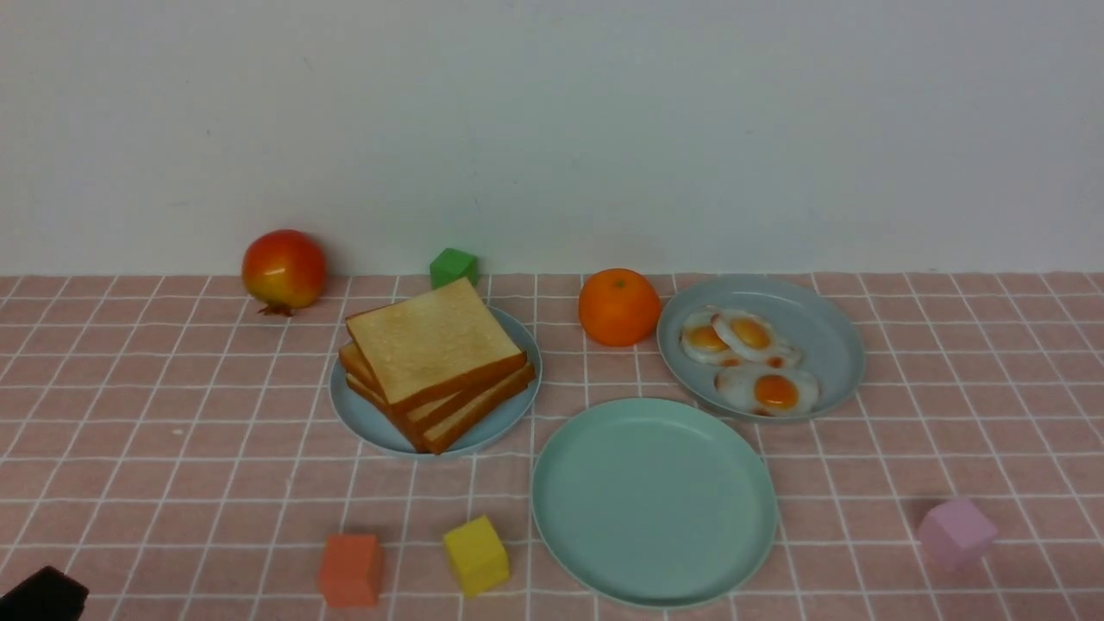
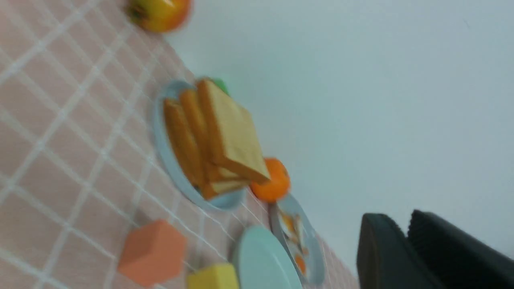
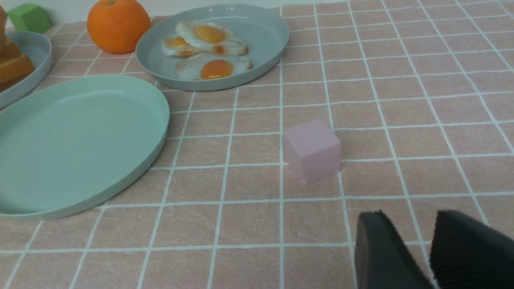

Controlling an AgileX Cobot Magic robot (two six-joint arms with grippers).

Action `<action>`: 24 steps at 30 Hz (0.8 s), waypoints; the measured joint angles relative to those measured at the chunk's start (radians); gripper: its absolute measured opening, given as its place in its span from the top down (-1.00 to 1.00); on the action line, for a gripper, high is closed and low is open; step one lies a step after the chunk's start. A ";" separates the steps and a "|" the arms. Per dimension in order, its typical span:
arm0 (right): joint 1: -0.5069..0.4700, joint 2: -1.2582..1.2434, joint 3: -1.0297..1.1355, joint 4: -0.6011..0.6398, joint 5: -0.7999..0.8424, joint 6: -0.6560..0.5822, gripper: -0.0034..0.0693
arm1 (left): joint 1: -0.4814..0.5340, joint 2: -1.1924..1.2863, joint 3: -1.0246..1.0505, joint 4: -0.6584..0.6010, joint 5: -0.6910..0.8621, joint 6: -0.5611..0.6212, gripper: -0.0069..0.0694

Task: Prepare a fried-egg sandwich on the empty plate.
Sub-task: Use the left arm to grab a slice of bread

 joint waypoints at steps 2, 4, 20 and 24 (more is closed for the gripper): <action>0.000 0.000 0.000 0.000 0.000 0.000 0.25 | 0.000 0.066 -0.086 0.016 0.081 0.089 0.72; 0.000 0.000 0.000 0.000 0.000 0.000 0.25 | 0.000 0.178 -0.189 0.040 0.174 0.204 0.79; 0.000 0.000 0.000 0.000 0.000 0.000 0.25 | -0.236 0.965 -0.714 0.320 0.448 0.495 0.79; 0.000 0.000 0.000 0.000 0.000 0.000 0.25 | -0.253 1.101 -0.758 0.335 0.396 0.495 0.79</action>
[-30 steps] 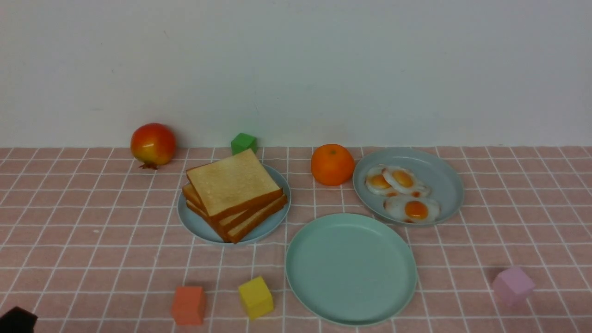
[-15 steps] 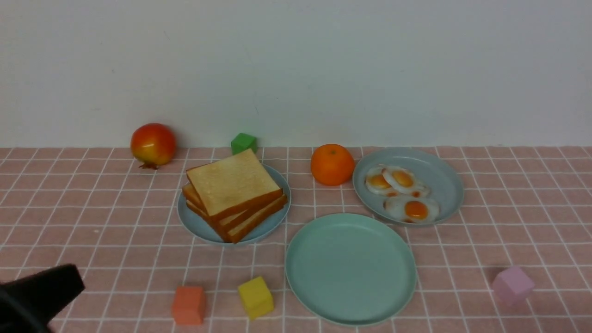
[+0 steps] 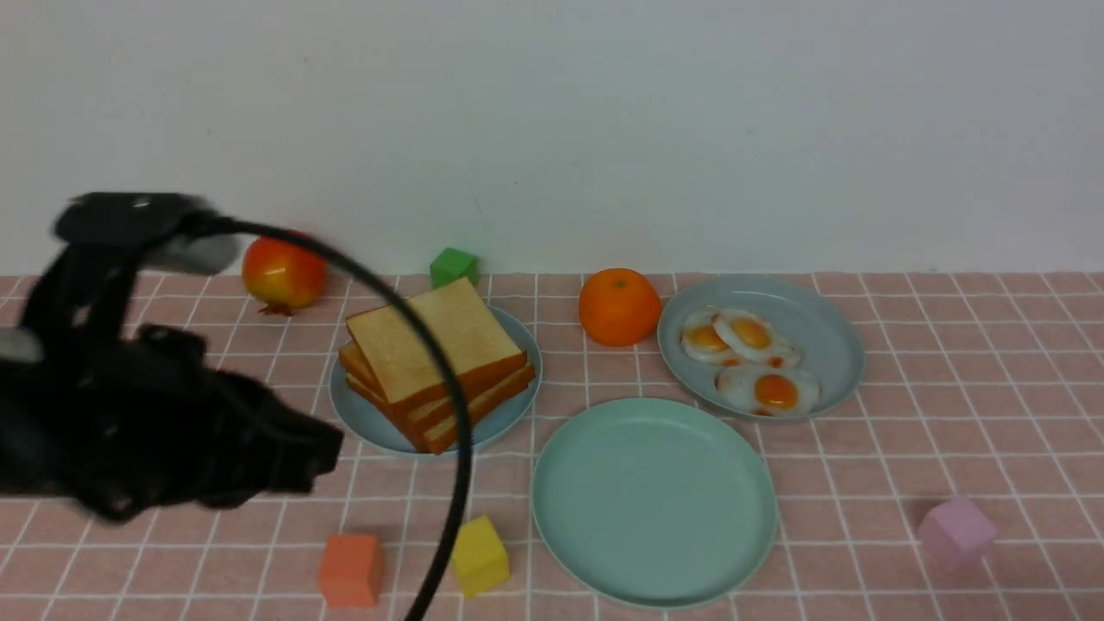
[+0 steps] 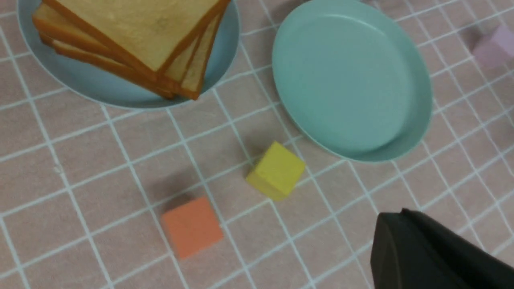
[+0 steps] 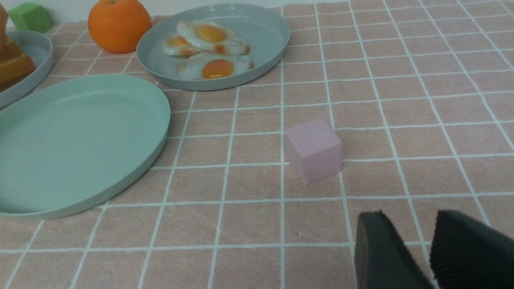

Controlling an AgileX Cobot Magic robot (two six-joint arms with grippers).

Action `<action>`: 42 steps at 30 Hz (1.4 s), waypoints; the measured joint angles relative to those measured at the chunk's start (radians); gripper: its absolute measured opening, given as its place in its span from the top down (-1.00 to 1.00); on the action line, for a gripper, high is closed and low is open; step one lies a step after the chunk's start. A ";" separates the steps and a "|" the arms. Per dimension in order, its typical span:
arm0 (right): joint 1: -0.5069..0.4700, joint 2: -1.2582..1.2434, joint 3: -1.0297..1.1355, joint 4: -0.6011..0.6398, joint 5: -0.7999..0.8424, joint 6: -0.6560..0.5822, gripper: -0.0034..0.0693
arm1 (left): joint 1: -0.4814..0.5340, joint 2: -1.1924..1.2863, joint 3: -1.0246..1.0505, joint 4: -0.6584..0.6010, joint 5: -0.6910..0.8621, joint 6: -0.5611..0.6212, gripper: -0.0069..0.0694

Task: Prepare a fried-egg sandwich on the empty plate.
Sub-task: Use the left arm to grab a slice of bread

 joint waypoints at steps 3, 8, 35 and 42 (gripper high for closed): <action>0.000 0.000 0.000 0.000 0.000 0.000 0.25 | -0.001 0.064 -0.032 -0.003 -0.002 0.000 0.79; 0.000 0.000 0.000 0.000 -0.012 0.000 0.25 | -0.003 0.086 -0.051 -0.042 0.019 0.000 0.79; 0.063 0.437 -0.887 0.275 0.634 -0.120 0.83 | -0.144 0.522 -0.439 0.291 0.057 0.086 0.79; 0.063 0.465 -0.943 0.312 0.699 -0.162 0.83 | -0.126 0.720 -0.558 0.507 0.080 0.029 0.67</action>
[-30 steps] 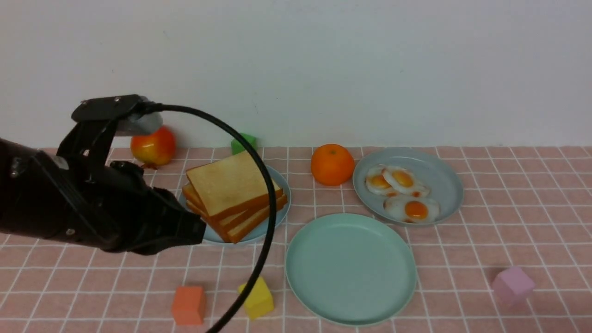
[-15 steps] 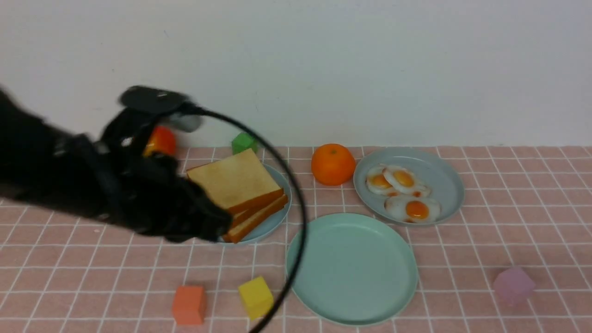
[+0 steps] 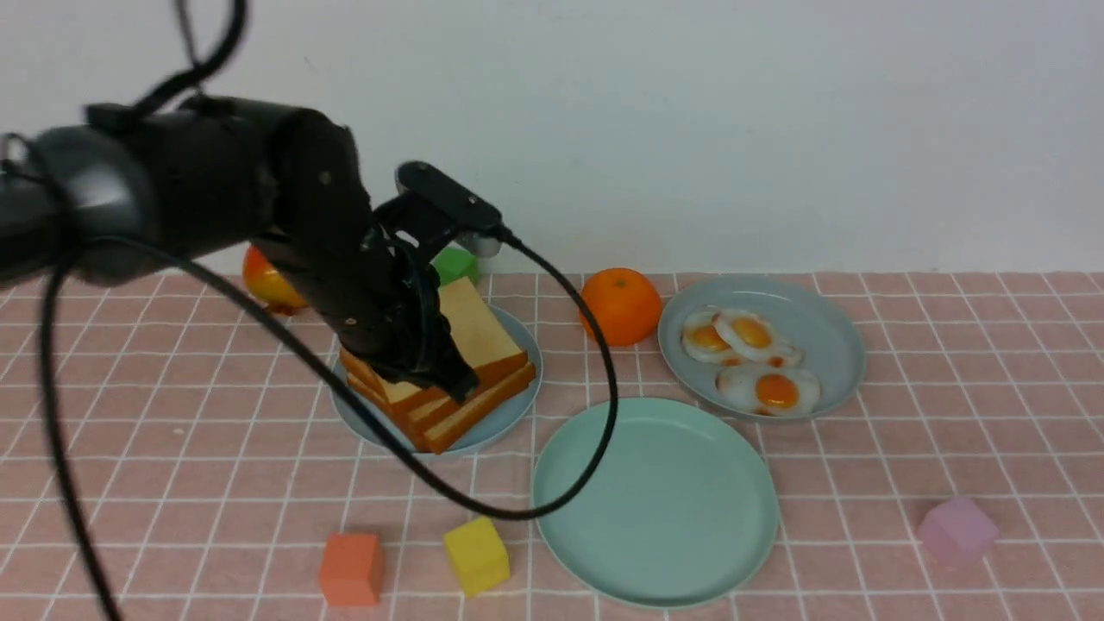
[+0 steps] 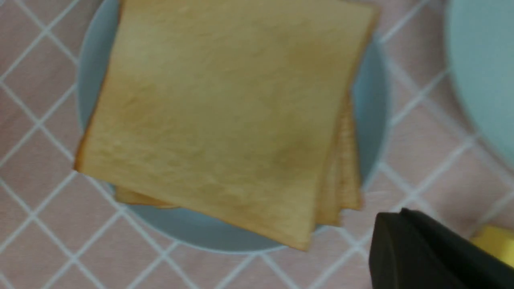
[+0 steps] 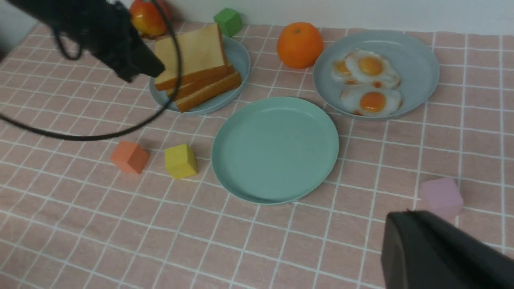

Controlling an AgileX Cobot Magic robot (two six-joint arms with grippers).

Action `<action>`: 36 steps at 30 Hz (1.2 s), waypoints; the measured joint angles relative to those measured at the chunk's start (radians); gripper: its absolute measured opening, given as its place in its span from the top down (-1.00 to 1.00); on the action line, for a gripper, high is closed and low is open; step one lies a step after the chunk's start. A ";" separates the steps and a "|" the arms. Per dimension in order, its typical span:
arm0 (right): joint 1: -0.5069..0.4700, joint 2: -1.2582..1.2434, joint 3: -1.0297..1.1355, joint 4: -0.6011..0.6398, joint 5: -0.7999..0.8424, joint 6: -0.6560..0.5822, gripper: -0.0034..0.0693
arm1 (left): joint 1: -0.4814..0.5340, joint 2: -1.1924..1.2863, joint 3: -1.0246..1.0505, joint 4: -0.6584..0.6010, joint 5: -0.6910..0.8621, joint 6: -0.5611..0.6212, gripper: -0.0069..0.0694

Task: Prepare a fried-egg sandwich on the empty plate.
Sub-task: Use the left arm to grab a slice of bread

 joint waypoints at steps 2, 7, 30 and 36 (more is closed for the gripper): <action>0.000 0.002 0.000 0.010 0.000 -0.010 0.83 | 0.000 0.031 -0.016 0.030 -0.001 -0.004 0.49; 0.000 0.003 0.000 0.041 -0.010 -0.047 0.82 | 0.000 0.068 -0.020 0.083 -0.045 -0.004 0.08; 0.000 0.003 -0.001 0.050 -0.049 -0.073 0.79 | -0.001 0.145 -0.032 0.147 -0.132 -0.004 0.51; 0.000 0.003 -0.001 0.051 -0.049 -0.073 0.79 | -0.005 0.143 -0.032 0.147 -0.131 -0.004 0.68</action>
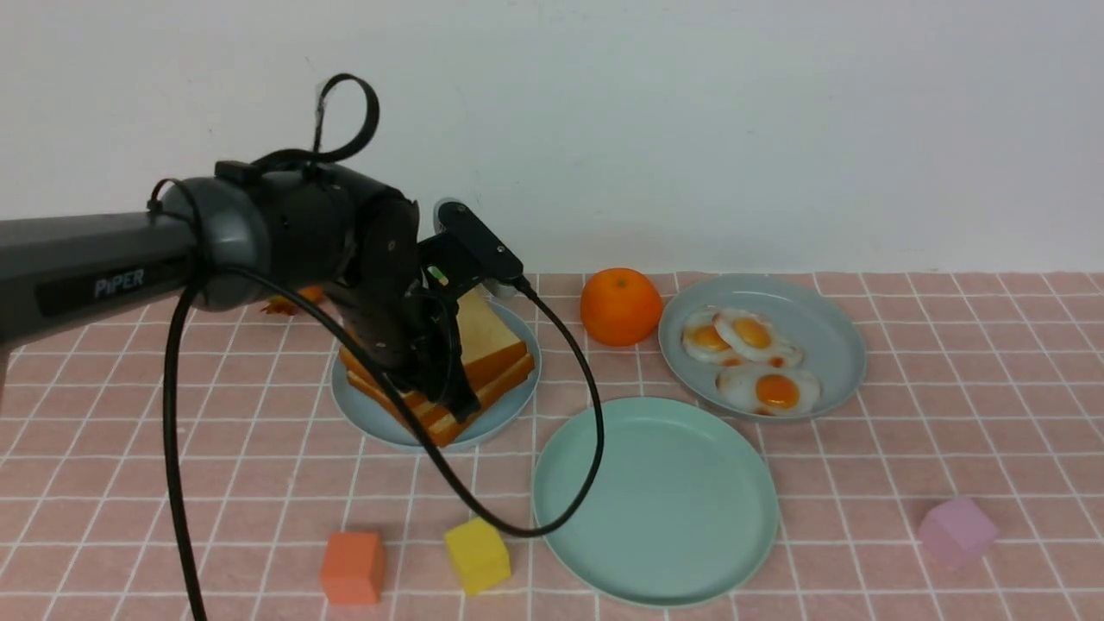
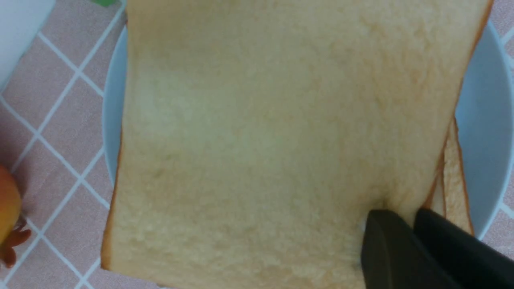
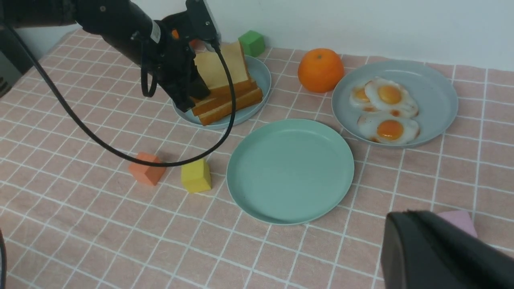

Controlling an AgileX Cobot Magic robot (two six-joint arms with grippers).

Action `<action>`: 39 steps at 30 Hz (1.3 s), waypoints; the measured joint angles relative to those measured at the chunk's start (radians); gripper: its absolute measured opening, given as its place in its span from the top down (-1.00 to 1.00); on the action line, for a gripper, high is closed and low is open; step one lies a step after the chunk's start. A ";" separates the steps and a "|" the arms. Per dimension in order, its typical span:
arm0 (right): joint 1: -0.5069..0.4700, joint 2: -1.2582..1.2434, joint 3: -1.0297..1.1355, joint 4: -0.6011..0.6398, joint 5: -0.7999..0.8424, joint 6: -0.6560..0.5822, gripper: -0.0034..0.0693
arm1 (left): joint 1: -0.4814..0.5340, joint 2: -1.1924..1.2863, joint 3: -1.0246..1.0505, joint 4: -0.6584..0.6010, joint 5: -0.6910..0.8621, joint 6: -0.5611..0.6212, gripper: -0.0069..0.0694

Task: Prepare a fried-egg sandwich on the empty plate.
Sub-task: Use the left arm to grab a slice of bread, then use the left arm to put a slice of bread into the empty plate in the middle

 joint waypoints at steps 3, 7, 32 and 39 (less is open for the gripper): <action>0.000 0.000 0.000 0.000 0.001 0.000 0.79 | -0.022 -0.032 0.001 0.007 0.020 0.000 0.68; 0.000 0.000 0.000 0.000 0.001 0.000 0.78 | -0.059 -0.109 0.003 0.002 0.044 -0.010 0.68; 0.000 -0.038 0.000 -0.007 0.048 -0.002 0.78 | -0.376 -0.055 0.035 -0.198 0.011 0.020 0.73; 0.000 -0.039 0.000 -0.007 0.048 -0.002 0.78 | -0.410 -0.042 0.035 -0.193 0.007 0.023 0.73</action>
